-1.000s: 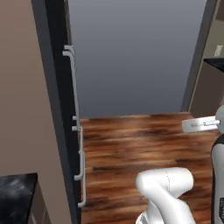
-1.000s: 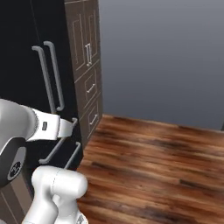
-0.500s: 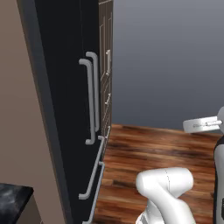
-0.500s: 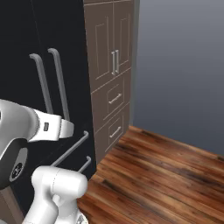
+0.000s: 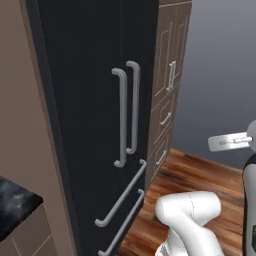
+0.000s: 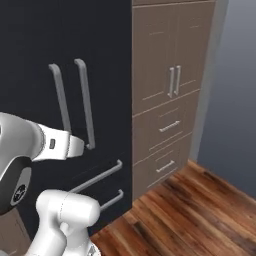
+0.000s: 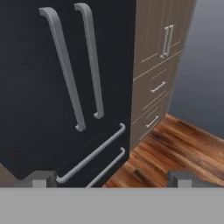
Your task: Move the hot dog bun to the plate on the dining table and place the condiment next to that plate. Then navigate to the fridge and take the sausage and place it on the plate as well.
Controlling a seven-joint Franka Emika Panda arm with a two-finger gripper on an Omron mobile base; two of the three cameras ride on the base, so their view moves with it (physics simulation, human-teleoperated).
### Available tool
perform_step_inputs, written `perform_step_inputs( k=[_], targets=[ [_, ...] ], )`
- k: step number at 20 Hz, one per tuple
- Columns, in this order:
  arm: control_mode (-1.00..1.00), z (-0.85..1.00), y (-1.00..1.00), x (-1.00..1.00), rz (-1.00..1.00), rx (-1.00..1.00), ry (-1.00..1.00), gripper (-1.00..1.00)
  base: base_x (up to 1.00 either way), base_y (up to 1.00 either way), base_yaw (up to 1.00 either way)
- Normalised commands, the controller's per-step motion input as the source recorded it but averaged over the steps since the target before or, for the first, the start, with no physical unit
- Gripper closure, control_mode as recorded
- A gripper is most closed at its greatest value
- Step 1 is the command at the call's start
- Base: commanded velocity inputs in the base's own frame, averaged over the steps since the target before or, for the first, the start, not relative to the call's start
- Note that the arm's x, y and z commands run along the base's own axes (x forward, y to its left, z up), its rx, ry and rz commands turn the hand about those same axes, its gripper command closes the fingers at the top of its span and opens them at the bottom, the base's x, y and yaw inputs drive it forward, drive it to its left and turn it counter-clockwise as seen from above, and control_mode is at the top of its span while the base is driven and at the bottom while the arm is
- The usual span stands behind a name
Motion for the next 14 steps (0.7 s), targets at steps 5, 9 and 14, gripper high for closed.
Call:
perform_step_inputs(
  k=[5, 9, 14],
  targets=[
    [1.00, 0.00, 0.00, 0.00, 0.00, 0.00, 0.00, -1.00, 0.18, -0.57, 0.52],
    [1.00, 0.00, 0.00, 0.00, 0.00, 0.00, 0.00, -1.00, 0.21, -0.31, 0.40],
    [1.00, 0.00, 0.00, 0.00, 0.00, 0.00, 0.00, -1.00, 0.05, -0.01, 0.04]
  ],
)
